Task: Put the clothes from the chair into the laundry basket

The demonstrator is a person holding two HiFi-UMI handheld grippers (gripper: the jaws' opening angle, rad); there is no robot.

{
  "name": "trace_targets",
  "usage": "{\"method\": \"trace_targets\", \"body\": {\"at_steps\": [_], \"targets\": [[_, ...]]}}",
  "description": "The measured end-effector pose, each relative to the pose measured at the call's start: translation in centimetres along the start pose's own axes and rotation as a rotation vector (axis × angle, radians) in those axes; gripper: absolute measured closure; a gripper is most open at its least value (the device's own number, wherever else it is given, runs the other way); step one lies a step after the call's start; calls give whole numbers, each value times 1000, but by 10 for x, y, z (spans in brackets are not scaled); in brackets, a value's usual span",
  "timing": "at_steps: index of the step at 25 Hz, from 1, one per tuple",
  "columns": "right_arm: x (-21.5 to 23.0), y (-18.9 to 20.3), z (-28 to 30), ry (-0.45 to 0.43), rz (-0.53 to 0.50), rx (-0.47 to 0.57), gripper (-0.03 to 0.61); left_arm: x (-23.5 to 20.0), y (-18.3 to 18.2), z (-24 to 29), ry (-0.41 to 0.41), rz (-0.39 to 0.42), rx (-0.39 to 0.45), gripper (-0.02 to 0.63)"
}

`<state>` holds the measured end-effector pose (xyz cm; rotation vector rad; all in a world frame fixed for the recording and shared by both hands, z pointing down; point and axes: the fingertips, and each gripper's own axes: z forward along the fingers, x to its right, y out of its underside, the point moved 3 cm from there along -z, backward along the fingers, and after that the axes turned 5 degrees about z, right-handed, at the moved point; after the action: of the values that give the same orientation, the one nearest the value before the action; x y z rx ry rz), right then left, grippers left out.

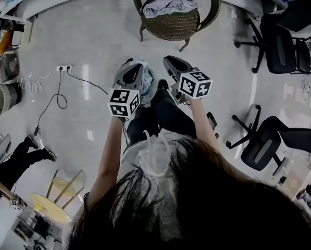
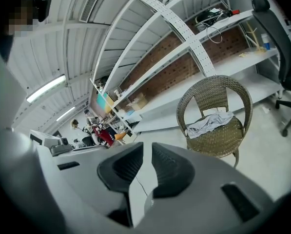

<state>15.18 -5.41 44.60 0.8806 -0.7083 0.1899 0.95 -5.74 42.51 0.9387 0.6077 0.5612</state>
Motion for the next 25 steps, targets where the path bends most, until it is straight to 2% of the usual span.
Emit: {"method": "trace_targets", "body": {"at_steps": [6, 15, 25], "targets": [[48, -23, 23, 35, -19, -31, 512, -12, -14, 43, -19, 2, -16, 594], [139, -59, 87, 105, -88, -113, 512, -33, -25, 118, 2, 82, -76, 594], [219, -79, 169, 129, -191, -212, 511, -70, -5, 185, -49, 19, -92, 594]]}}
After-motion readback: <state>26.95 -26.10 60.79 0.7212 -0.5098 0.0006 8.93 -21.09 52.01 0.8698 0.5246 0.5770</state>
